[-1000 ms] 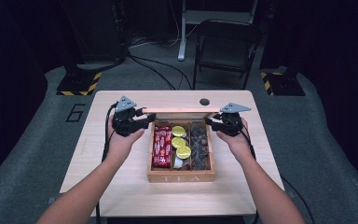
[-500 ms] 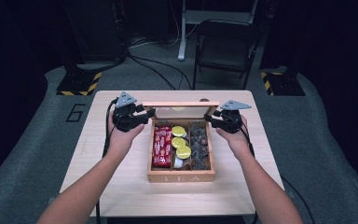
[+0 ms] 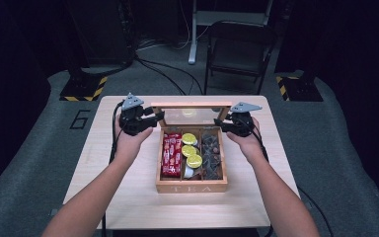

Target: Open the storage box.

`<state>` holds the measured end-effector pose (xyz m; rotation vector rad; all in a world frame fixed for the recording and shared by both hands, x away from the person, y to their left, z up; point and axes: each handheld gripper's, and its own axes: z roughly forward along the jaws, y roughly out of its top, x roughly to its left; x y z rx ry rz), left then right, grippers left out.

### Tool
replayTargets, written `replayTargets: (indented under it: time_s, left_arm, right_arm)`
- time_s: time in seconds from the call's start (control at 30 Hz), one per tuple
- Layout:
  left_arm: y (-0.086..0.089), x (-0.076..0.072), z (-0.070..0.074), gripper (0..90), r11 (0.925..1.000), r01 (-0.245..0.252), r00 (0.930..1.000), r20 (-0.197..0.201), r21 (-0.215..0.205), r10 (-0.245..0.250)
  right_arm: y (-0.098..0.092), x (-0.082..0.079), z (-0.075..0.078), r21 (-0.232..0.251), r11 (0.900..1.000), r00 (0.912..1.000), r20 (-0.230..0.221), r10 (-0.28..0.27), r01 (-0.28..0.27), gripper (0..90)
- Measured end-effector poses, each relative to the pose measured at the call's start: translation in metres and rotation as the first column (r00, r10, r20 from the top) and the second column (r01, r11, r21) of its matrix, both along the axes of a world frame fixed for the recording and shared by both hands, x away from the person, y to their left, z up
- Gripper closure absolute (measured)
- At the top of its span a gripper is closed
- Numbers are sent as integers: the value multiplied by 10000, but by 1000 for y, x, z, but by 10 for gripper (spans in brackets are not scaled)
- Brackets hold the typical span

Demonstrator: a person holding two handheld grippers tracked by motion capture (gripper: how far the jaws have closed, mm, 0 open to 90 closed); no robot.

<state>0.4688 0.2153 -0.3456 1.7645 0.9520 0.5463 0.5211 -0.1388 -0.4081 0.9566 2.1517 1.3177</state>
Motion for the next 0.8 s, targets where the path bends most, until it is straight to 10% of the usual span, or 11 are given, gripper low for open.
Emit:
replayTargets:
  time_s: [0.8]
  left_arm:
    - [20, -28, -18, 505, 9997, 30, 9998, -197, 245, -26]
  right_arm:
    - [5, 22, 3, 398, 9976, 9979, -349, -549, 562, 559]
